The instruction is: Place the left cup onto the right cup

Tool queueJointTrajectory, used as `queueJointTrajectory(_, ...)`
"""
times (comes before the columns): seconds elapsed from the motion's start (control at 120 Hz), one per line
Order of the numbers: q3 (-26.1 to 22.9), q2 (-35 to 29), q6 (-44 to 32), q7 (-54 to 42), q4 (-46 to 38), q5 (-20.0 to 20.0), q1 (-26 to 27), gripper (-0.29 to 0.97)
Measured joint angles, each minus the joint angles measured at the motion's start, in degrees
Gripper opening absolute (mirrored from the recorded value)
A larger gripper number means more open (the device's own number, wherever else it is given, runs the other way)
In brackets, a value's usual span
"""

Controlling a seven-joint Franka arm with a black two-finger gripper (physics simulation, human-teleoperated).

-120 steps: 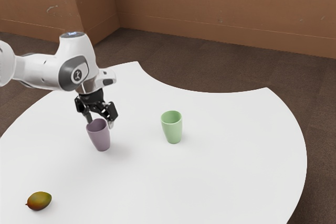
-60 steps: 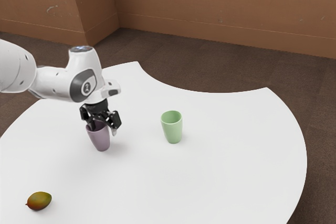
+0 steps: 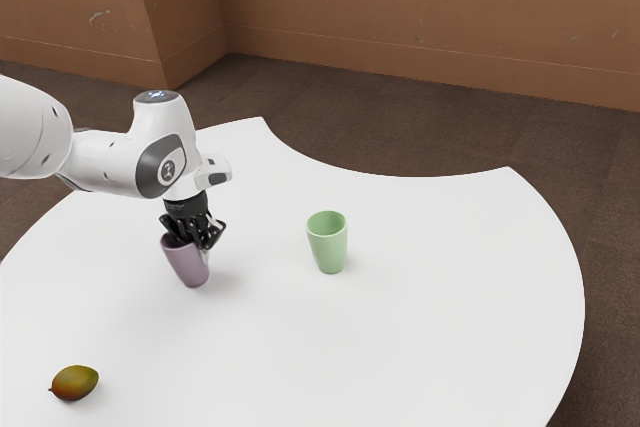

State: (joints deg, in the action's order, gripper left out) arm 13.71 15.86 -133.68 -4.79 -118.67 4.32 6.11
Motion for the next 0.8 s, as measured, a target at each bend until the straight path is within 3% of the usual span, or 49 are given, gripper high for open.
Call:
queueJointTrajectory(0.425, -0.3, -7.4, 2.6, -0.4, -1.4, -0.3, 0.7, -0.09)
queueJointTrajectory(0.642, -0.3, -14.8, 7.6, -0.3, -1.0, -0.7, 6.3, -0.10)
queueJointTrajectory(0.8, -1.8, -16.0, 13.1, -0.3, 4.3, -1.6, 9.4, -0.10)
